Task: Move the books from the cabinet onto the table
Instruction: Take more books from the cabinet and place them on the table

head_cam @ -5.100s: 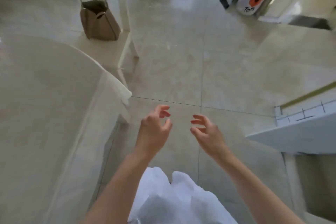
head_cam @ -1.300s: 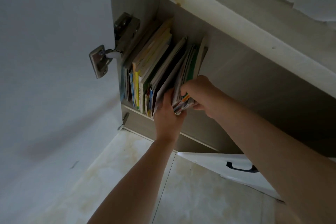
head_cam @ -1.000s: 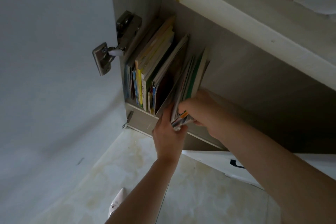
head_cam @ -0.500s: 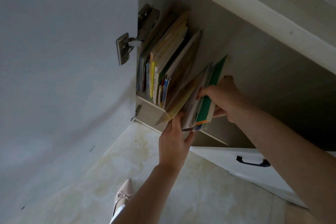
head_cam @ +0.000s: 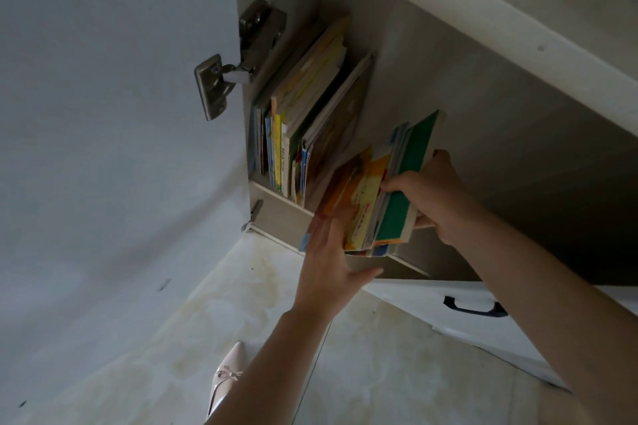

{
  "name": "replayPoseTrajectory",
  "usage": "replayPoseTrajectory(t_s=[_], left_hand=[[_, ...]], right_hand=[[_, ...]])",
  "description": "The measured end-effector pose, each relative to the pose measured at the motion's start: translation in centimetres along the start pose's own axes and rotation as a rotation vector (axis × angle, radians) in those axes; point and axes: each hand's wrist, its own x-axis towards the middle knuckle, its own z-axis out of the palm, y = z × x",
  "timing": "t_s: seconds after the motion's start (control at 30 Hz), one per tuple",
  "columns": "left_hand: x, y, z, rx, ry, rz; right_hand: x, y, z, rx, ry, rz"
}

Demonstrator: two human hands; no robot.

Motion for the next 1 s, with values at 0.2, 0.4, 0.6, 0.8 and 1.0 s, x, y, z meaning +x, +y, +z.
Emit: replayPoseTrajectory(t_s=[0.2,0.4,0.6,0.8,1.0], left_hand=[[1.3,0.6,1.8,-0.019,0.151,-0.005],[0.5,-0.2,-0.1,-0.063,0.102,-0.015],[-0.3,-1.7,-4.7,-0.041,-0.022,0.085],[-0.4,-1.9,-4.7,-0.081,0.039,0.073],[-0.3,-2.7,-4.5,-0.097,0.081,0.066]], right_hand=[[0.2,0.0,0.2,0.015,-0.008,-0.007],[-1.5,-0.5,0.5,0.017,-0.119,0.042],[-4.2,1.7,2.1,0.18,-0.237,0.005],[-5.1,2.1,2.5,0.408,-0.286,-0.055],[-1.2,5.2,0.2,0.545,-0.381,0.035]])
